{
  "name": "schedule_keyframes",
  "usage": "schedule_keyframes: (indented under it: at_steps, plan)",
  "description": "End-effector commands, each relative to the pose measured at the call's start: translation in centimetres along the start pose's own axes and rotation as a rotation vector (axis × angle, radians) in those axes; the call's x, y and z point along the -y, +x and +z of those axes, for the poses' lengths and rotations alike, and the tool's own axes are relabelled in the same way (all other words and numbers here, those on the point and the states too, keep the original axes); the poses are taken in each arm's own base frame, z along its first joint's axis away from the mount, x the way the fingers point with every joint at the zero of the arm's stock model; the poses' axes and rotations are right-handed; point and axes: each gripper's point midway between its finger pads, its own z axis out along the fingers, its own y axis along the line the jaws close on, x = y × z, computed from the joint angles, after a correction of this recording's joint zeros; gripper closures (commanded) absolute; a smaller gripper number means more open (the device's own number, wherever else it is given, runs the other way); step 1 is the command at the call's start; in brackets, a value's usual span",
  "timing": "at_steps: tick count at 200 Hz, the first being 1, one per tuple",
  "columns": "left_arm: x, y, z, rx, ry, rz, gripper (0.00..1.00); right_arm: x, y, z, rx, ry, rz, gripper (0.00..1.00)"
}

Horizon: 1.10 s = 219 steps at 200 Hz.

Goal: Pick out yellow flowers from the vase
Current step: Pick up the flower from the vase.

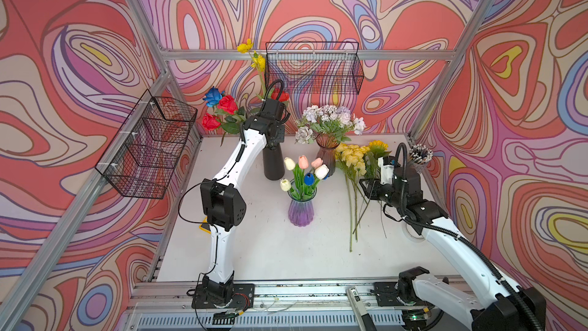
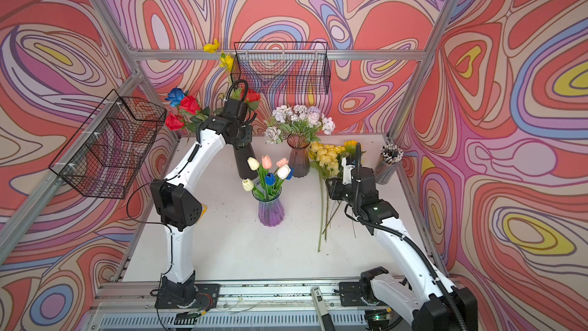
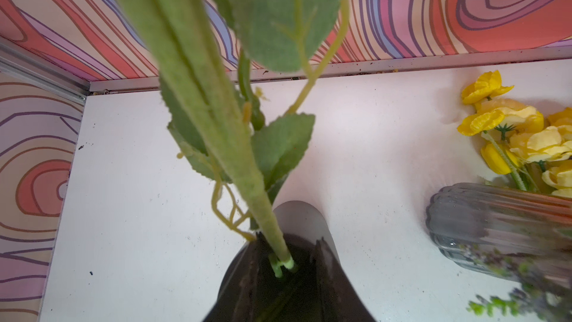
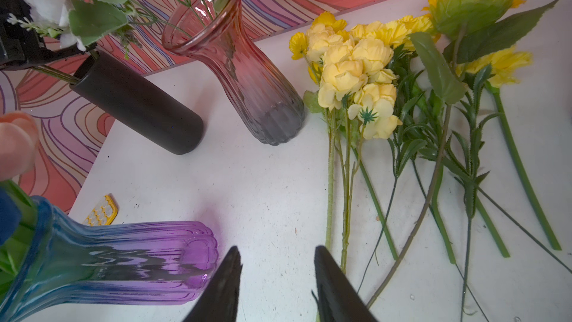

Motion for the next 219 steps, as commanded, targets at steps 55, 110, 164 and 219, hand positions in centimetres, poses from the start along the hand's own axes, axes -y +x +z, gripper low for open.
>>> schedule_keyframes:
  at_steps: [55,110,164,219]
  plan:
    - [0.1,0.5,1.3,-0.020,0.005,0.027,0.75,0.4,0.0,0.4,0.001,0.016,-0.006,0.59]
    - [-0.4,0.3,1.7,-0.006,-0.029,0.037,0.80,0.5,0.0,0.3,0.004,0.022,-0.005,0.59]
    - [-0.5,0.3,0.8,-0.006,-0.020,0.033,0.87,0.5,0.0,0.3,0.006,0.017,-0.004,0.59]
    - [-1.1,-0.2,-1.7,0.026,-0.015,0.041,0.87,0.3,0.0,0.5,0.005,0.005,0.006,0.59]
